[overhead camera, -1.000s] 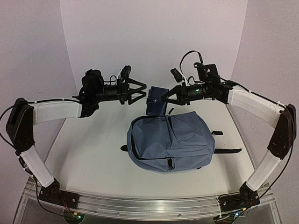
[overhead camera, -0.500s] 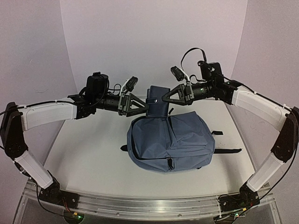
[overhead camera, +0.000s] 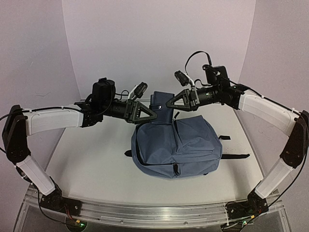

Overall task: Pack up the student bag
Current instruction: Pick up the stationery from the center of the board, then place the stationery in the student bag.

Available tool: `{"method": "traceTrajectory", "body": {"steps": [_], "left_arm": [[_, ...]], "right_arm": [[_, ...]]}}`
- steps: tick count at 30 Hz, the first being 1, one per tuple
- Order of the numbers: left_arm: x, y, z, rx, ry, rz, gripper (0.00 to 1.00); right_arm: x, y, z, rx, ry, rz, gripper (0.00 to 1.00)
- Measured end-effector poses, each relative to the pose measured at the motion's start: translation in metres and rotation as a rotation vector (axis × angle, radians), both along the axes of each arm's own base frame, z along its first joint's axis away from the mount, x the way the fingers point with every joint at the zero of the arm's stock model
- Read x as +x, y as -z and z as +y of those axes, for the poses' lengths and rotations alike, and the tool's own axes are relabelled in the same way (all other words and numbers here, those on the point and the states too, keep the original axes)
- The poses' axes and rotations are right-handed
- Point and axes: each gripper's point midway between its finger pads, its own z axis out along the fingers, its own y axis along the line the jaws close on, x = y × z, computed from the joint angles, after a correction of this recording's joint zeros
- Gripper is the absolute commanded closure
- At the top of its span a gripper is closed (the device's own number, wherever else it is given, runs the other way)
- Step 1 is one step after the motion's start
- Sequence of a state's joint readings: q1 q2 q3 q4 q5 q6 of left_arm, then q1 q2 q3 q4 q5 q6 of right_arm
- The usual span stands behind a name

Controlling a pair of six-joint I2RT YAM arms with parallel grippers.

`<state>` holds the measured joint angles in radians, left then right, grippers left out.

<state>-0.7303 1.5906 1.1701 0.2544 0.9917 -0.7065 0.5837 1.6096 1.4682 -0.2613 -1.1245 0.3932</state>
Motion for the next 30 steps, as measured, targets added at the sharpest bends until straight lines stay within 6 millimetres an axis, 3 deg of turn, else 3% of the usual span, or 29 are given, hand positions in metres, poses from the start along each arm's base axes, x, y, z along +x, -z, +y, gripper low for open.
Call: {"method": "traceTrajectory", "body": {"steps": [2,3,5,7,9,12,17,21,24,30], "left_arm": [[0.000,-0.002,0.000,-0.009,0.003,-0.006,0.89],[0.000,-0.003,0.000,-0.011,0.000,0.004,0.94],[-0.001,-0.004,-0.001,-0.018,0.001,0.003,1.00],[0.001,-0.001,-0.001,-0.014,-0.011,0.011,1.00],[0.005,0.004,0.000,-0.004,-0.037,0.026,1.00],[0.011,0.015,0.001,0.019,-0.081,0.049,1.00],[0.019,0.038,0.004,0.069,-0.144,0.107,1.00],[0.020,0.042,0.005,0.076,-0.157,0.115,1.00],[0.022,0.043,0.005,0.078,-0.170,0.116,1.00],[0.024,0.043,0.005,0.079,-0.179,0.118,1.00]], "right_arm": [[0.000,0.002,0.001,-0.004,0.001,0.002,0.87],[0.000,0.004,0.001,-0.007,0.003,0.005,0.66],[0.001,0.007,0.002,-0.012,0.010,0.007,0.39],[0.003,0.010,0.002,-0.022,0.026,0.007,0.26],[0.011,0.015,0.000,-0.049,0.071,-0.009,0.26],[0.032,0.034,-0.010,-0.142,0.183,-0.056,0.37],[0.074,0.075,-0.048,-0.409,0.423,-0.187,0.40],[0.091,0.099,-0.080,-0.606,0.542,-0.263,0.40],[0.092,0.115,-0.089,-0.726,0.562,-0.313,0.42],[0.073,0.161,-0.075,-0.929,0.471,-0.386,0.39]]}}
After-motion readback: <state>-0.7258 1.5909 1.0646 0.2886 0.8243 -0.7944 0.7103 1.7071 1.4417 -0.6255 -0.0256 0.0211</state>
